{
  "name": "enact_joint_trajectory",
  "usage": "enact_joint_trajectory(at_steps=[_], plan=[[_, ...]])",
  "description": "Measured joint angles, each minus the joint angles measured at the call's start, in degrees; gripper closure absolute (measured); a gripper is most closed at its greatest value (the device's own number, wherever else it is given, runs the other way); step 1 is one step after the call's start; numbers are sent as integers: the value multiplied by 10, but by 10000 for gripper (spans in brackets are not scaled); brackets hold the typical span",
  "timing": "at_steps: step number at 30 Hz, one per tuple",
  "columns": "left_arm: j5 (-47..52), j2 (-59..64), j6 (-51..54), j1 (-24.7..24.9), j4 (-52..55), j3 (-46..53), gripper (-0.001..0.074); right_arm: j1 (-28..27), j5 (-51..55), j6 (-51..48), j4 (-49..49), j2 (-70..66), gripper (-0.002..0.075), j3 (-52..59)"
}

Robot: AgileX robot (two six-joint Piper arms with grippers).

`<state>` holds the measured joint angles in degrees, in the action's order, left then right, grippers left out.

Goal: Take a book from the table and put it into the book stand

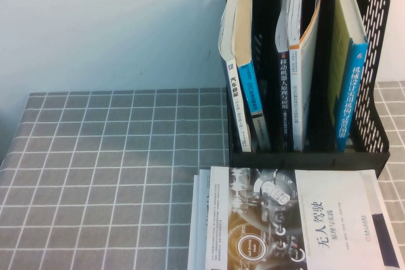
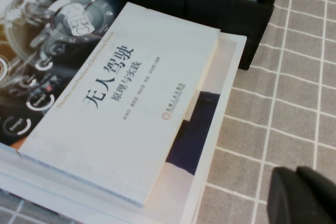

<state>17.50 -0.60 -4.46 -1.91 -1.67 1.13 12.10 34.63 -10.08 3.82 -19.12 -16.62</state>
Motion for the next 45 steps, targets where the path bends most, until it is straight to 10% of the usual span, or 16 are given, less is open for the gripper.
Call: enact_joint_trajectory(at_steps=[45], plan=[[2, 0, 15, 14, 29, 0, 734, 0, 0, 0, 0, 0, 729, 0]])
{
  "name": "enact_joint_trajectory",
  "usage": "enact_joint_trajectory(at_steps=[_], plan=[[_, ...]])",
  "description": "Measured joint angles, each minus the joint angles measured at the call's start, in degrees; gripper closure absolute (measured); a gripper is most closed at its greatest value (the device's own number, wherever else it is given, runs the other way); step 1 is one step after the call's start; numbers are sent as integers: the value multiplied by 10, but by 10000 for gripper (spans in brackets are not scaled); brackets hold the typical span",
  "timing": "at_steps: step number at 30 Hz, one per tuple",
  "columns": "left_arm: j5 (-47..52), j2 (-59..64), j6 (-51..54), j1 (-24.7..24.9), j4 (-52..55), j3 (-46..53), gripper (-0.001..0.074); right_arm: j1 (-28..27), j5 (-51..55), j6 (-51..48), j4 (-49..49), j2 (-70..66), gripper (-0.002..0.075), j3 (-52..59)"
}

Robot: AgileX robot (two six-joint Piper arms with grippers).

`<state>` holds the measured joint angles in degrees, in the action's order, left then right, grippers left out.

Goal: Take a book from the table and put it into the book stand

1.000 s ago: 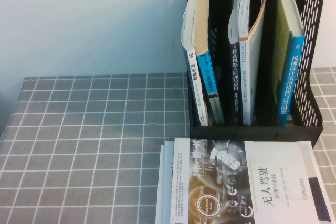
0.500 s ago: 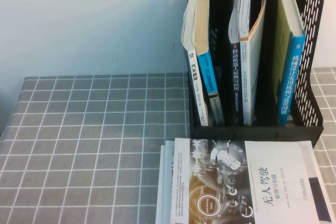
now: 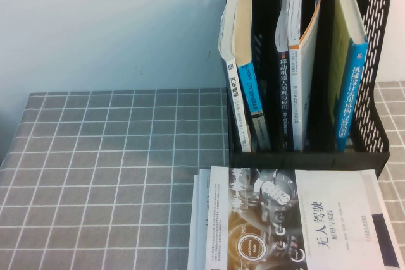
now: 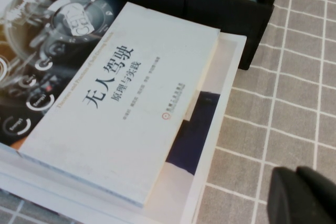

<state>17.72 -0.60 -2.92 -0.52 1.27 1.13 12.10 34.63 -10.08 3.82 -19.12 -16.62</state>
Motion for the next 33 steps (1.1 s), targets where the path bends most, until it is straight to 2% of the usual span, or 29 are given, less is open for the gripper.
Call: enact_joint_trajectory(at_steps=[5, 8, 15, 19, 22, 27, 33], plan=[[0, 0, 0, 0, 0, 0, 734, 0, 0, 2, -3, 0, 729, 0], [0, 0, 0, 0, 0, 0, 734, 0, -18, 22, -53, 6, 729, 3], [1, 0, 0, 0, 0, -1, 734, -14, -201, 101, -178, 65, 729, 84], [2, 0, 0, 0, 0, -1, 734, -42, -262, 116, -189, 123, 729, 147], [2, 0, 0, 0, 0, -1, 734, -62, -254, 127, -189, 177, 729, 178], [3, -1, 0, 0, 1, -1, 734, -74, -156, 157, -184, 197, 729, 182], [3, -1, 0, 0, 1, -1, 735, -78, -137, 198, -184, 199, 729, 179]])
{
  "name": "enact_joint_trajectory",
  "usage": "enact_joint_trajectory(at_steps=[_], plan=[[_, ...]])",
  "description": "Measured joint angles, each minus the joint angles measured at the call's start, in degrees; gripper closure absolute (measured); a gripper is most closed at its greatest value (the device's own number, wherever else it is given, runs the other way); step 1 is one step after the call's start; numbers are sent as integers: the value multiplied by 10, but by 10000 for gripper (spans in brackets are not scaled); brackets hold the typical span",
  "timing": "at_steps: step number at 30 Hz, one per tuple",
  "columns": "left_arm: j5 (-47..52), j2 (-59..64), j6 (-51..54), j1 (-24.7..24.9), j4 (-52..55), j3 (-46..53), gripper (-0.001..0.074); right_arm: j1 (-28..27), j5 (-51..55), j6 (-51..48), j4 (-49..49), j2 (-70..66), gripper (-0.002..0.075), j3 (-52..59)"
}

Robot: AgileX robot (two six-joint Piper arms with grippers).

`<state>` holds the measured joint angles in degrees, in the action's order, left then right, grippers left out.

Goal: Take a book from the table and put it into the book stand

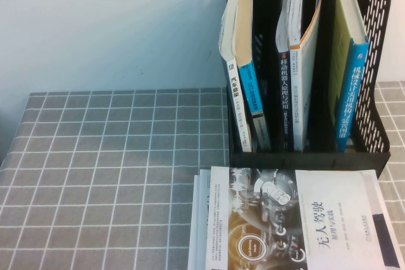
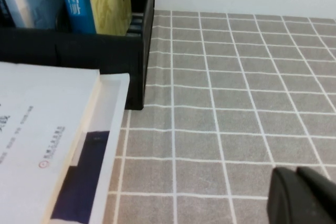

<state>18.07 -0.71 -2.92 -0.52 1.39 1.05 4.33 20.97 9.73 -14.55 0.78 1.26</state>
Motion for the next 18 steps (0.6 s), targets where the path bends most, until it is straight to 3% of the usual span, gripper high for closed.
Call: enact_joint_trajectory(at_steps=[6, 18], plan=[[0, 0, 0, 0, 0, 0, 735, -1, 0, 39, 2, 0, 729, 0], [0, 0, 0, 0, 0, 0, 735, -61, -3, -28, 65, 0, 729, 0]])
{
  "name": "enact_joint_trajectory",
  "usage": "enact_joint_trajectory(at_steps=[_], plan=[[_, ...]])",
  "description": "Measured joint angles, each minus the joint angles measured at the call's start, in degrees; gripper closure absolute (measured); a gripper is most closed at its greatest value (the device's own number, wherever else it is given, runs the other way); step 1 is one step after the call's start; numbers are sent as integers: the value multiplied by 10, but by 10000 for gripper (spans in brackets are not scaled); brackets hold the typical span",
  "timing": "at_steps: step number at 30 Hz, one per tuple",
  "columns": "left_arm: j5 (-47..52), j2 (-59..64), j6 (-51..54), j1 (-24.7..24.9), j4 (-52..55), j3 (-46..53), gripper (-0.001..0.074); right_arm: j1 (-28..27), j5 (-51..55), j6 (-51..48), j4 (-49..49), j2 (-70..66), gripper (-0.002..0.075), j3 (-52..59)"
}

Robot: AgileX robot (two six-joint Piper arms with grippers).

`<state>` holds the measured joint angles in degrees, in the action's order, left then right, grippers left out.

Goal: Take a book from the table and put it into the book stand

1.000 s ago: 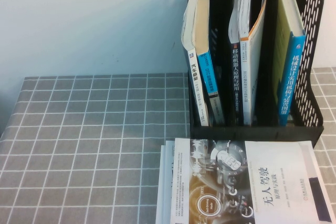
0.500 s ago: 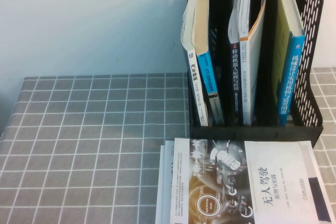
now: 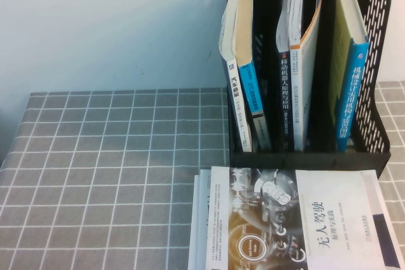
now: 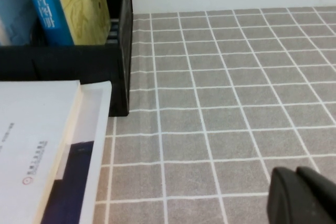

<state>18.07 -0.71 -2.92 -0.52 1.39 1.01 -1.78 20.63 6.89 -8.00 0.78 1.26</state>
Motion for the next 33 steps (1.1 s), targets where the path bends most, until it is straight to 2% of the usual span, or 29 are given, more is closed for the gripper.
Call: enact_joint_trajectory(at_steps=[15, 22, 33], plan=[[0, 0, 0, 0, 0, 0, 735, 0, 0, -27, 17, 0, 729, 0], [0, 0, -2, 0, 0, 0, 735, 0, -1, -34, 92, 0, 729, 0], [0, 0, -2, 0, 0, 0, 735, 0, -1, -36, 91, 0, 729, 0]])
